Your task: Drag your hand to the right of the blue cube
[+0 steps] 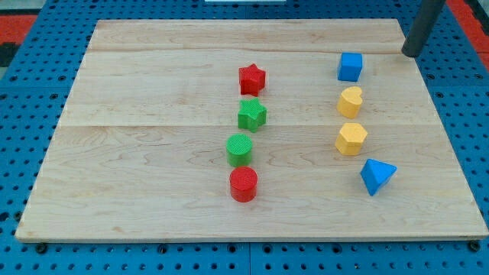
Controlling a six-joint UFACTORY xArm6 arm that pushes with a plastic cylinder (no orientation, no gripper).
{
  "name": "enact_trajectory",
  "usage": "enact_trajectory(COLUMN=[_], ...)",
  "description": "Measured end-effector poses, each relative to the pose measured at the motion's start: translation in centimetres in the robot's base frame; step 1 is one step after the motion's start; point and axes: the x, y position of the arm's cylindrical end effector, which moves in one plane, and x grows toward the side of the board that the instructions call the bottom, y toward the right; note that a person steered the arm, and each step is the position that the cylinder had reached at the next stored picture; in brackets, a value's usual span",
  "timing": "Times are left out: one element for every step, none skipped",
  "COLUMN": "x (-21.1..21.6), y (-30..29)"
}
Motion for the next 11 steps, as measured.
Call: enact_trajectory(x=[0.0,0.4,1.5,1.6,2.0,2.1,3.9,5.2,5.2,5.2,5.9], y=[0.0,0.0,0.0,0.0,0.0,0.0,0.1,0.1,0.1,0.1,0.1])
